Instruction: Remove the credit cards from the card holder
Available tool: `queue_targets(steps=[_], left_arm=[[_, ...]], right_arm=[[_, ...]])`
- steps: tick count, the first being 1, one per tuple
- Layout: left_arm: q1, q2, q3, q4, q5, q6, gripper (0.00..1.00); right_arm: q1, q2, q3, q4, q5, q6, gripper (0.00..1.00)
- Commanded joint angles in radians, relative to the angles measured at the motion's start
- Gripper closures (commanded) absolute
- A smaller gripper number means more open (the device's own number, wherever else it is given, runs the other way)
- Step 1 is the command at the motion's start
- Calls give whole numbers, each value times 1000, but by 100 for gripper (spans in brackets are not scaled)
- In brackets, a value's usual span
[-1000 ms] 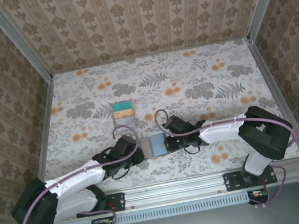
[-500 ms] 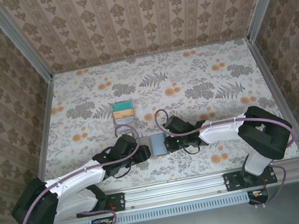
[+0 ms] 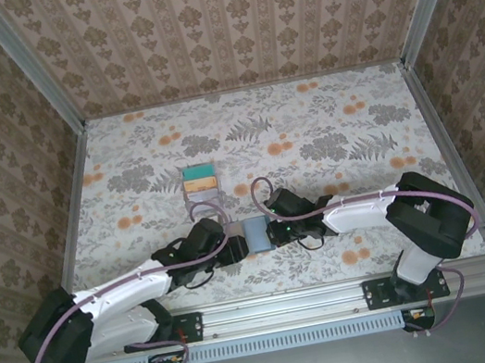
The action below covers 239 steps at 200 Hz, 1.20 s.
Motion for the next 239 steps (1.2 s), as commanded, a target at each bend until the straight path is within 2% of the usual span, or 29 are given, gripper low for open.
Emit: queue_targets(steps=[1,92,189,239], left_arm=[[-11,14,44,25,19,30,32],[-15,-31,63,-26,5,52,9],[-23,47,81,29,61,66,8],[-29,38,88,1,33,65,8]], right_arm=[[14,29,-4,8,7,13,83],[19,33,-4,11,8,18,83],[21,34,-5,9,12,19,83],[22,34,-7,9,13,19,83]])
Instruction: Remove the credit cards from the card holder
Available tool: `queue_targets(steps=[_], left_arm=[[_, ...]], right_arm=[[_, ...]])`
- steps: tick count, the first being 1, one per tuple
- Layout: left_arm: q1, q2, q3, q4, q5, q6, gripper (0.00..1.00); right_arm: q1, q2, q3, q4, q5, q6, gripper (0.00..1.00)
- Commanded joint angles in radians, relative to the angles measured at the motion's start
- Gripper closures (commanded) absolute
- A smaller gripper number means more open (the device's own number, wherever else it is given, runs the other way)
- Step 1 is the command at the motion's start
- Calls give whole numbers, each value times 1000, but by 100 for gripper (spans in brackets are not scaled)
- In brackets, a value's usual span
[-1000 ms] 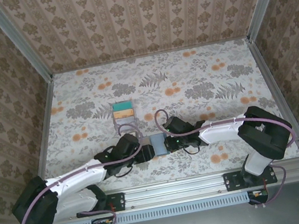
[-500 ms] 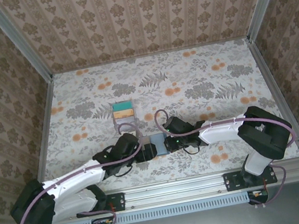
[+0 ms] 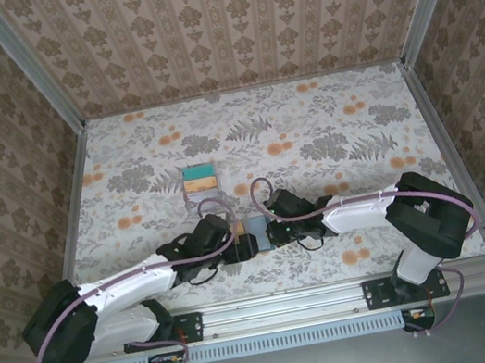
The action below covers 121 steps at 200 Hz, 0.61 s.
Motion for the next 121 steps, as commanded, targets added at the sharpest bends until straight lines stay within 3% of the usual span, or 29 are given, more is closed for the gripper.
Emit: queue_targets(steps=[1,23,46,83,121], left_arm=[[-8,-18,33,4,0,18,8],[-7,-53,34,-33,-23,19,7],[-7,-89,39,-87,-57,19,0],[17,-139,25,-149,-81,16,0],[46,-191,-17,-112,-53,6,0]], right_arm=[[15,31,-7,6,1,16,83],[16,32,-7,4,2,16,82],[15,24,-5,-1,12,20,81],[14,-29,-1,-44,71,23,72],[14,-99,2,-65,95,21,71]])
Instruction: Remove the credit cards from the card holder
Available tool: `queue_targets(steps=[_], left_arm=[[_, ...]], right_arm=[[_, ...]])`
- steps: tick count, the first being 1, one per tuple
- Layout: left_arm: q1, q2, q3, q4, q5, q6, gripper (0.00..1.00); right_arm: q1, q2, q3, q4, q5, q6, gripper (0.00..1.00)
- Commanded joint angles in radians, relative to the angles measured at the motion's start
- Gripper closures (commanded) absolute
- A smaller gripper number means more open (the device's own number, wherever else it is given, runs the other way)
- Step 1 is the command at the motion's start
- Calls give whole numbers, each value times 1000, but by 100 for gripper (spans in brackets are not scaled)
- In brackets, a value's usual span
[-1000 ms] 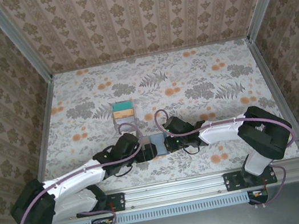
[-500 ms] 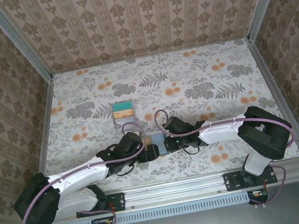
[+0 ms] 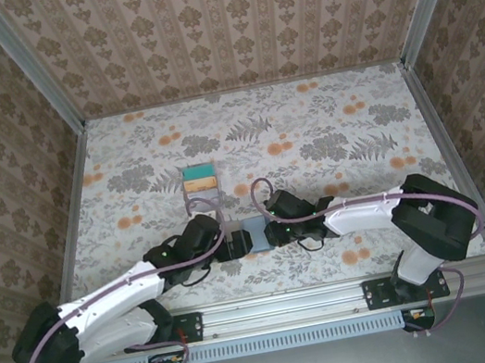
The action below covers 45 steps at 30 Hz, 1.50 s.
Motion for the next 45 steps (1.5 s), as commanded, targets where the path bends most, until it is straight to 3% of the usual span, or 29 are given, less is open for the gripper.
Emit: queue_targets(steps=[1,26,45], left_arm=[[19,-36,-25,1,8,2,0],[13,116,-7,162,89,0,2],[-88,309,105,334,133,-2,1]], right_arm=[[2,-59,2,-43,50,10,71],[4,-67,-11,-38,43,19,71],[-7,-161,-74,-50,133,55,70]])
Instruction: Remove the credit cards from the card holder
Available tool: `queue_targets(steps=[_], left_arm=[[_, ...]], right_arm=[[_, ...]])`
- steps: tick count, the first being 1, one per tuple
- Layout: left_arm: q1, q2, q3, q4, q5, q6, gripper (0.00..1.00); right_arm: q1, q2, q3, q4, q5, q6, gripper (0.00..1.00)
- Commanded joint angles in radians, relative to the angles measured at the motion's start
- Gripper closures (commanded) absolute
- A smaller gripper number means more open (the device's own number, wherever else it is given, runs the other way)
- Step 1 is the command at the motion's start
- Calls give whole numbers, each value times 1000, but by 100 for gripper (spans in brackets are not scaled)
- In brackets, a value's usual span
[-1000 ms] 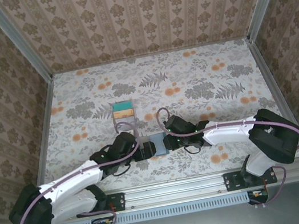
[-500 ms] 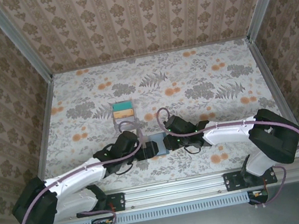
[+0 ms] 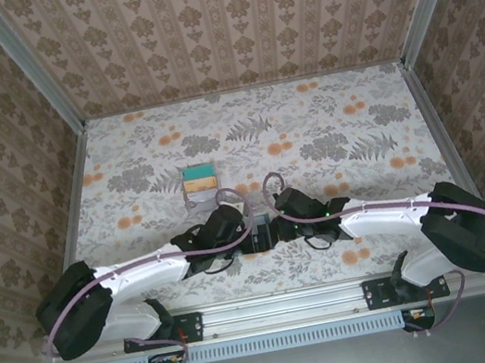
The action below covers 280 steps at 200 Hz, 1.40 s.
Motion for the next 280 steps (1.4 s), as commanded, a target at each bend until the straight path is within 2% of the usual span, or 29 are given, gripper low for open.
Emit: queue_targets(steps=[1,48,73,135,177,207,216,250,280], left_arm=[[-4,19,13,70,31,-2,1],[-3,12,19,15,-2,7,2],[15,10,-20,39,6,-13,2],[2,144,1,89,42,-42,5],[9,19,3,-33,-27,-20,4],[58,-126,-53,-115,-60,-20,5],[84,-174,-79,-133,-62,-20,8],[175,-343,-177,-201,-61,-27,31],[247,-409,-231,-211,-22,-21,49]], right_arm=[[-4,-44,-19,-17,31,18,70],[-4,-47,-9,-11,18,24,70],[-4,-48,-5,-16,20,21,70],[-3,-50,-1,-21,16,24,70],[-3,-70,-5,-22,14,23,70],[-1,-56,13,2,-21,29,70],[0,-49,21,11,-33,32,70],[16,2,59,63,-93,58,71],[40,79,97,135,-169,105,76]])
